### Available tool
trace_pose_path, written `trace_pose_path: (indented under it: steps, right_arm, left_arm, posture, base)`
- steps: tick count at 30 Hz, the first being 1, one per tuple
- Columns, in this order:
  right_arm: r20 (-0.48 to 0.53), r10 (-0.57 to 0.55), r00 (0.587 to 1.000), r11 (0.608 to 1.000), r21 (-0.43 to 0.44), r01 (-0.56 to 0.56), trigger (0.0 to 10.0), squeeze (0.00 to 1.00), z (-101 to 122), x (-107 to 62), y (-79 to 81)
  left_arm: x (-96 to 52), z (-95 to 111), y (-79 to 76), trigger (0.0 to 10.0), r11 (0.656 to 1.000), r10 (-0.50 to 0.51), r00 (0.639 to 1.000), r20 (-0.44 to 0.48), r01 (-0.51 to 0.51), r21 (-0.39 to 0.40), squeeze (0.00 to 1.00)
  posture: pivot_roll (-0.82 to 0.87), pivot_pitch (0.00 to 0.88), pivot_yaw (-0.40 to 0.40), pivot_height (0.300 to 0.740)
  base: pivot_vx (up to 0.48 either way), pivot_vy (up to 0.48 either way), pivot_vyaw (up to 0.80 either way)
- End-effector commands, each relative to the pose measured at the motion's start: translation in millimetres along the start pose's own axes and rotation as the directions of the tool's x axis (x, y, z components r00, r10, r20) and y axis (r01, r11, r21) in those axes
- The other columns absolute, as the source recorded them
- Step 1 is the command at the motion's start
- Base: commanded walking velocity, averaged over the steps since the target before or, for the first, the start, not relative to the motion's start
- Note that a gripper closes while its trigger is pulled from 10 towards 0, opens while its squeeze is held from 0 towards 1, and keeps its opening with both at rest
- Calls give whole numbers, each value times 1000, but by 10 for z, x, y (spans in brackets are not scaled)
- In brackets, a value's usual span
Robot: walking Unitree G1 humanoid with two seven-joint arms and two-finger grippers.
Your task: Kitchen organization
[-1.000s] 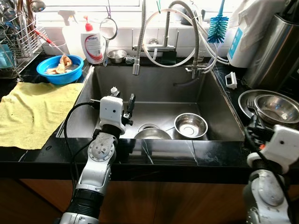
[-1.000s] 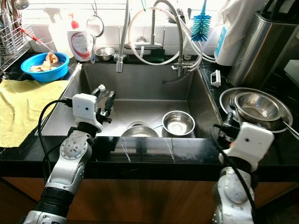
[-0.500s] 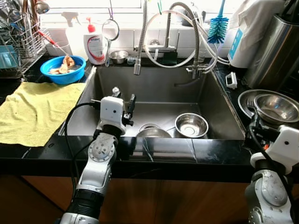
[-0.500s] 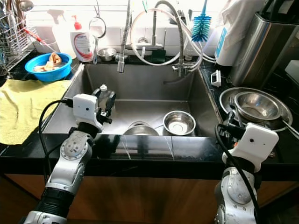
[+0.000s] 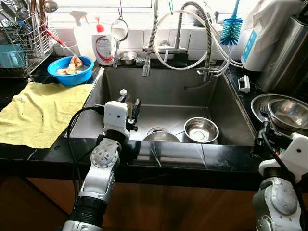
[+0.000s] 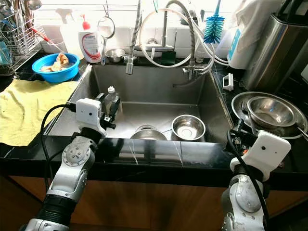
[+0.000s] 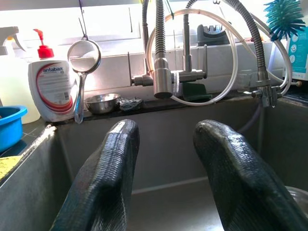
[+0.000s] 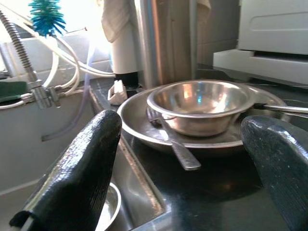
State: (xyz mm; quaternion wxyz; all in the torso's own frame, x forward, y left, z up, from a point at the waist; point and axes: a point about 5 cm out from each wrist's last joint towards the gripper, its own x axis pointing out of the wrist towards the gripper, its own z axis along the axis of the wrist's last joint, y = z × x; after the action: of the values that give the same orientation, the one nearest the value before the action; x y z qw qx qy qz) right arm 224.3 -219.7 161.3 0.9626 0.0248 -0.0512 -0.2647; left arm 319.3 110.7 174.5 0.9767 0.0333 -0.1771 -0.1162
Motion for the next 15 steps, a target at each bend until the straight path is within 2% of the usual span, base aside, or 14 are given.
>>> trace_pose_path:
  steps: [1, 7, 10, 12, 15]
  right_arm:
    - [-5, -13, 1000, 1000, 27, 13, 10000, 0, 3, 11, 16]
    - [-81, -36, 996, 999, 22, 38, 10000, 0, -110, 16, -17]
    - [-135, -15, 991, 998, 54, 22, 10000, 0, -173, 35, 11]
    - [-145, 23, 989, 998, 66, -13, 10000, 0, -175, 51, 77]
    - [-139, 20, 990, 997, 73, -10, 10000, 0, -154, 57, 92]
  left_arm:
    - [-19, -2, -8, 10000, 1000, -11, 1000, 5, 11, 4, 0]
    - [-14, -3, -14, 10000, 1000, -17, 1000, 4, 17, 5, 0]
    - [-1, 2, -10, 10000, 1000, -18, 1000, 4, 17, 7, 0]
    - [-4, -7, -8, 10000, 1000, -15, 1000, 1, 15, 9, 0]
    - [-18, -10, -11, 10000, 1000, -11, 1000, -2, 11, 7, 0]
  posture:
    - [-160, 0, 13, 740]
    - [-159, 0, 14, 740]
    - [-160, 0, 12, 740]
    - [-160, 0, 10, 740]
    - [-161, 0, 9, 740]
  base:
    - [0, 0, 0]
    - [0, 0, 0]
    - [0, 0, 0]
    - [0, 0, 0]
    - [0, 0, 0]
